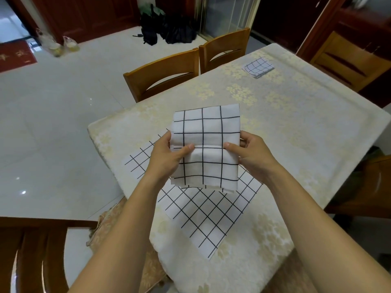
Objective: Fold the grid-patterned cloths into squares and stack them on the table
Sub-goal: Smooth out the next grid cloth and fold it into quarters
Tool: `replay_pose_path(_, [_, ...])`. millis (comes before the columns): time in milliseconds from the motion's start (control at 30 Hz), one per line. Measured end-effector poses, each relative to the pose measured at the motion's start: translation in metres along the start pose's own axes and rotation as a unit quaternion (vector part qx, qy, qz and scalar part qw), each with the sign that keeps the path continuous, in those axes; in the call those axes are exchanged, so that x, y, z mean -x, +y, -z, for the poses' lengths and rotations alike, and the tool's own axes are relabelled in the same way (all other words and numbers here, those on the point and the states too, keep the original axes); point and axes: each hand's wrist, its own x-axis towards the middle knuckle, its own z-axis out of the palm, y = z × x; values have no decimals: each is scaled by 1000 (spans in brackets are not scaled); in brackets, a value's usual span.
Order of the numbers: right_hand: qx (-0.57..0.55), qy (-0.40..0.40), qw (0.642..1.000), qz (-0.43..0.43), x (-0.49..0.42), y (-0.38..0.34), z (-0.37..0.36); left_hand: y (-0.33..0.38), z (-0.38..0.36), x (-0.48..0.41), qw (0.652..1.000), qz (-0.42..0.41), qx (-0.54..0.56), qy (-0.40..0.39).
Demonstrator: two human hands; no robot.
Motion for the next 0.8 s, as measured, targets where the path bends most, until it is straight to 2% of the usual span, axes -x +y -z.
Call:
replay_pose_path(500, [-44, 24, 999, -13, -6, 4, 14, -1, 17, -7, 998, 43, 47, 14])
replay_pose_path(667, [-56, 9, 998, 33, -6, 0, 15, -1, 20, -7, 999, 33, 40, 5])
replay_pose_path(800, [-23, 3, 997, 72, -9, -2, 14, 0, 24, -8, 1000, 0, 11, 9])
